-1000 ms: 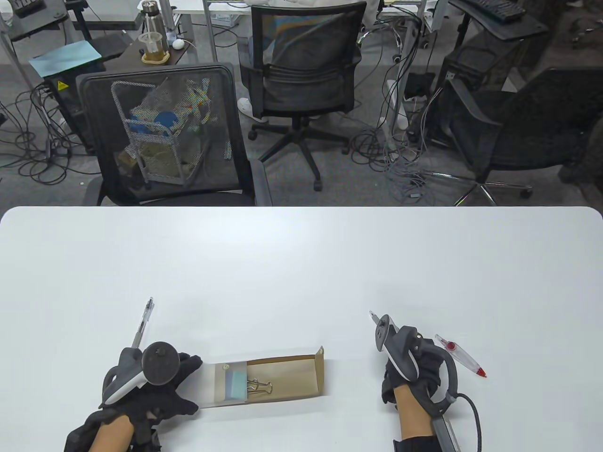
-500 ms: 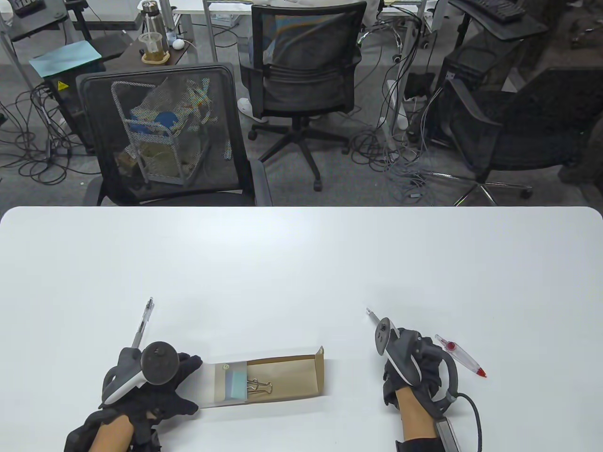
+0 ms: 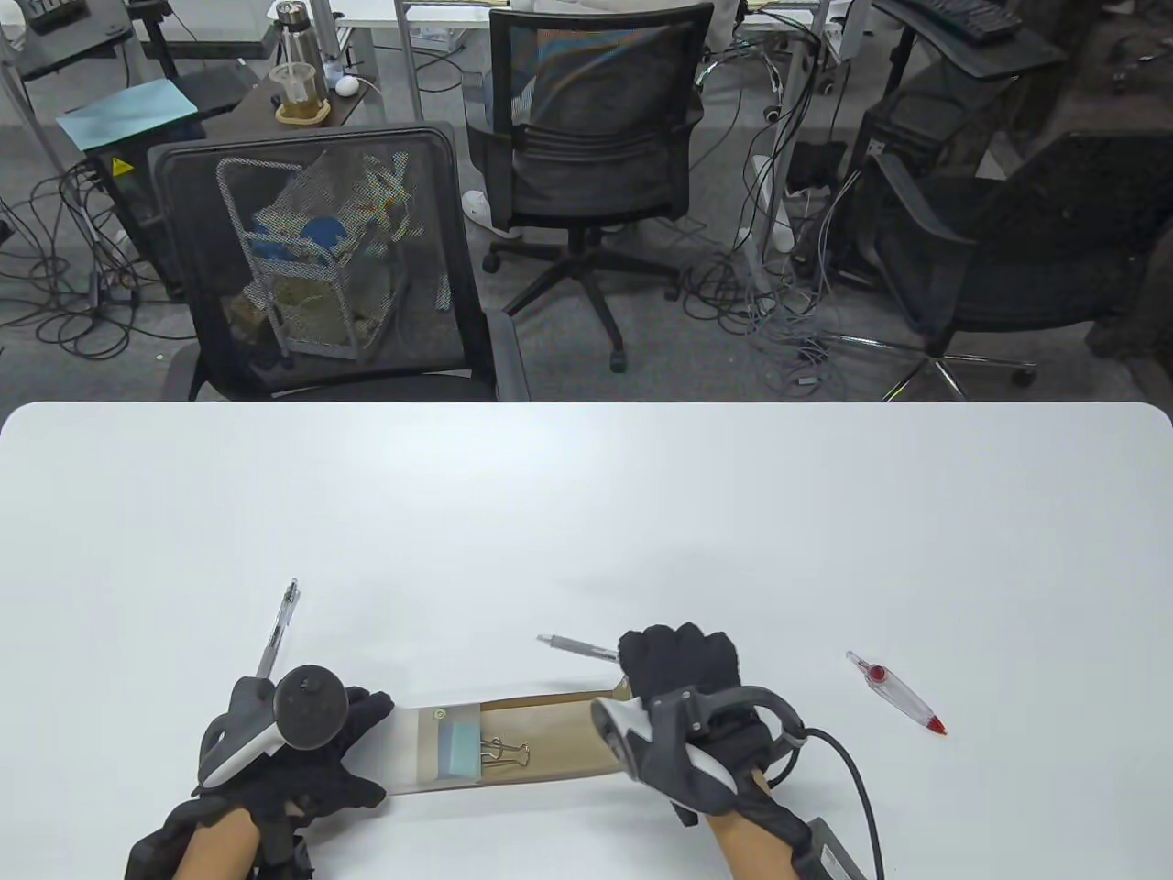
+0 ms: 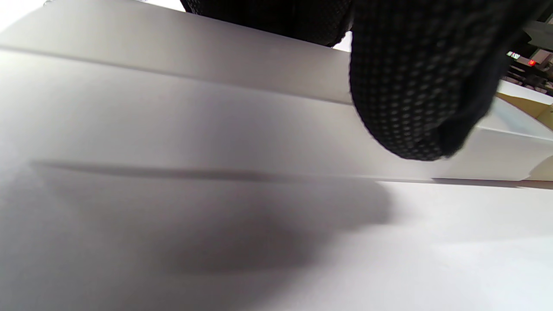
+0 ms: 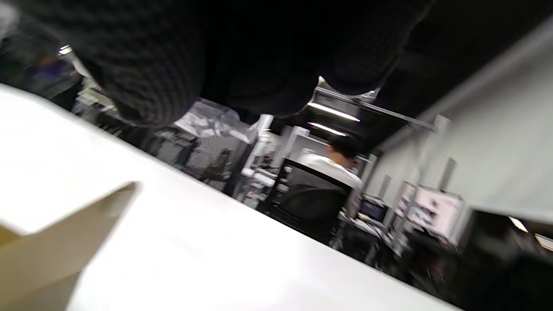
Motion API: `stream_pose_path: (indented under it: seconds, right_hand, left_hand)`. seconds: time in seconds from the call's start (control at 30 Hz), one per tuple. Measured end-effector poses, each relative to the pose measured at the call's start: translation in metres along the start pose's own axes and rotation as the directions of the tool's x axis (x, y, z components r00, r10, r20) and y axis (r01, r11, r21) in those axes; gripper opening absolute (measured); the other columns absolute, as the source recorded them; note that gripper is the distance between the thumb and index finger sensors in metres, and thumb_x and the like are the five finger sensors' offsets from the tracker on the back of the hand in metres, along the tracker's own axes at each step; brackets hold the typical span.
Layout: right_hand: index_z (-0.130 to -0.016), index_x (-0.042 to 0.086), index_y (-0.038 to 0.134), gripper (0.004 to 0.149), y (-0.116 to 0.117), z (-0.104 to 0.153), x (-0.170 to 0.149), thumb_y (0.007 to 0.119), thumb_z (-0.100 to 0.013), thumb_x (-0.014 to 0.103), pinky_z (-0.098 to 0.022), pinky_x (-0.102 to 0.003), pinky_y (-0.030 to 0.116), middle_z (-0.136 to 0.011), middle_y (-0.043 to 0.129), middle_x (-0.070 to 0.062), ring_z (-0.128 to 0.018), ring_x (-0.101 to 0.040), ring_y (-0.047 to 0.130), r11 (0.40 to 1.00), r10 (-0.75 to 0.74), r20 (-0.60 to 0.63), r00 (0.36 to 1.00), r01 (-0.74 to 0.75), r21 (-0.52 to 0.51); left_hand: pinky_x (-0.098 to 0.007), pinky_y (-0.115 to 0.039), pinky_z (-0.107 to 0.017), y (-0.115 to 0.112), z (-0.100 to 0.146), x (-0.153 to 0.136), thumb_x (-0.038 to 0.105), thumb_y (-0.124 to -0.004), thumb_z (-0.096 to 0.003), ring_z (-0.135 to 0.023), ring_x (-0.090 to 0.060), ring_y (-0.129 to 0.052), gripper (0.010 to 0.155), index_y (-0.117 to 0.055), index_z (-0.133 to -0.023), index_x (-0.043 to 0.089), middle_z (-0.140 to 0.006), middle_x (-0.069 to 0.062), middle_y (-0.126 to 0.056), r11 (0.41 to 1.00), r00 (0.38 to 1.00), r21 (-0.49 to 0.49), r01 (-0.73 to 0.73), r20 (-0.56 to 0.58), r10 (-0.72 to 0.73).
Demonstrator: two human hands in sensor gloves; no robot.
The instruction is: Pack snap-button pull-out pencil case
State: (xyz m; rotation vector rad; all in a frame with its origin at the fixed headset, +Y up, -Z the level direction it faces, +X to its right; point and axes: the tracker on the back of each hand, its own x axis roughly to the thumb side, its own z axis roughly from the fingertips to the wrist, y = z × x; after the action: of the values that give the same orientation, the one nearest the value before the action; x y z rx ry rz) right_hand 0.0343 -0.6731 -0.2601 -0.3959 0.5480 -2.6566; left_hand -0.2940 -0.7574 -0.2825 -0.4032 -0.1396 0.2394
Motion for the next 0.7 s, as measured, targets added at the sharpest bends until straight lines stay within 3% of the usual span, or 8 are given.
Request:
stream_pose_path:
  seconds: [0.23, 0.4, 0.7]
  right_hand:
    - [-0.081, 0.042, 0.08, 0.048, 0.013, 0.0, 0.068, 0.085, -0.034, 0.047, -0.055, -0.03, 0.083, -0.081, 0.095, 0.017, -0.062, -0.004, 0.093, 0.964, 0.259, 0.26, 0.93, -0.267, -0.003]
    - [-0.08, 0.042, 0.082, 0.048, 0.026, -0.008, 0.09, 0.087, -0.033, 0.047, -0.054, -0.029, 0.084, -0.079, 0.097, 0.017, -0.06, -0.003, 0.095, 0.97, 0.228, 0.255, 0.94, -0.243, 0.028]
    - [-0.073, 0.042, 0.087, 0.046, 0.036, -0.014, 0.101, 0.093, -0.028, 0.05, -0.047, -0.027, 0.087, -0.07, 0.102, 0.018, -0.05, -0.001, 0.098, 0.986, 0.146, 0.22, 0.965, -0.159, 0.044]
  left_hand:
    - [-0.063, -0.04, -0.084, 0.0, 0.0, 0.0, 0.052, -0.101, -0.0238, -0.113, -0.026, -0.064, 0.092, -0.062, -0.106, 0.04, -0.117, 0.009, -0.061, 1.0, 1.0, 0.0, 0.0, 0.0, 0.0]
    - [-0.063, -0.04, -0.085, 0.0, 0.0, 0.0, 0.052, -0.101, -0.0239, -0.113, -0.026, -0.064, 0.092, -0.062, -0.106, 0.04, -0.117, 0.009, -0.061, 1.0, 1.0, 0.0, 0.0, 0.0, 0.0]
    - [-0.063, -0.04, -0.085, 0.0, 0.0, 0.0, 0.052, -0.101, -0.0235, -0.113, -0.026, -0.064, 0.092, -0.062, -0.106, 0.04, -0.117, 0.009, -0.061, 1.0, 1.0, 0.0, -0.002, -0.001, 0.002]
